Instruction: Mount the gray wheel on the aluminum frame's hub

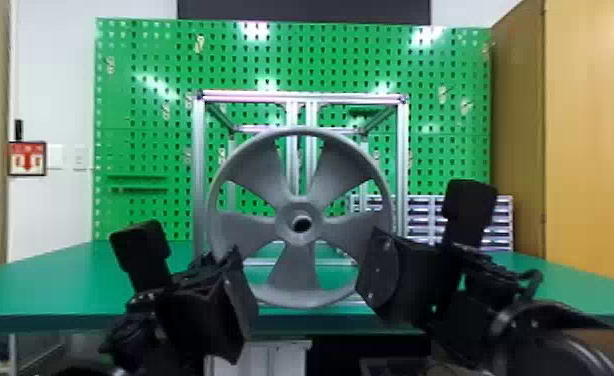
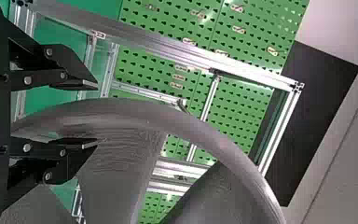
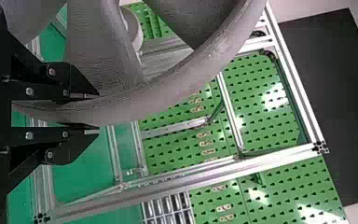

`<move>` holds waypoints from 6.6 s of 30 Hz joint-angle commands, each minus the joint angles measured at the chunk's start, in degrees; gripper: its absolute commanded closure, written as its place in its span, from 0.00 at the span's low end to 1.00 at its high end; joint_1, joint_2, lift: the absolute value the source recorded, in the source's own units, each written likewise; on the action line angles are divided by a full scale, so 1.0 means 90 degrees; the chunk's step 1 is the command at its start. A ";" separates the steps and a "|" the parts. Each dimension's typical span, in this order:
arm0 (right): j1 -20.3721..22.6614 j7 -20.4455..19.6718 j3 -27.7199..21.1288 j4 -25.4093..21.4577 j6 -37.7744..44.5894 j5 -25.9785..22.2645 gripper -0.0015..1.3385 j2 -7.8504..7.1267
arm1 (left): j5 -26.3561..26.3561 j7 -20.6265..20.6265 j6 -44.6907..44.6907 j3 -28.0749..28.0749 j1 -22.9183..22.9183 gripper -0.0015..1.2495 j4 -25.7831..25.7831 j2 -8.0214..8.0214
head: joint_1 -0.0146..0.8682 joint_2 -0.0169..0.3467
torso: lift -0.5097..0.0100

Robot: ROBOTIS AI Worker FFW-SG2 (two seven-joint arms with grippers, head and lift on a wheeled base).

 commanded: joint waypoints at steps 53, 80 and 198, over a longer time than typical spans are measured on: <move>-0.0726 -0.0018 -0.0073 0.0956 0.0426 -0.0031 0.89 0.0006 | -0.0405 -0.0010 0.0267 -0.0159 -0.0708 0.60 0.0847 -0.0128 | 0.01 0.06 | 0.02; -0.1224 -0.0018 -0.0024 0.1864 0.0582 0.0018 0.89 0.0006 | -0.0746 -0.0010 0.0492 -0.0169 -0.1294 0.59 0.1521 -0.0236 | 0.01 0.06 | 0.02; 0.4264 0.0558 -0.0132 0.0331 -0.4692 0.2342 0.01 -0.0576 | -0.2319 -0.1289 -0.1754 0.1110 0.3023 0.09 0.0115 0.0497 | 0.01 0.06 | 0.02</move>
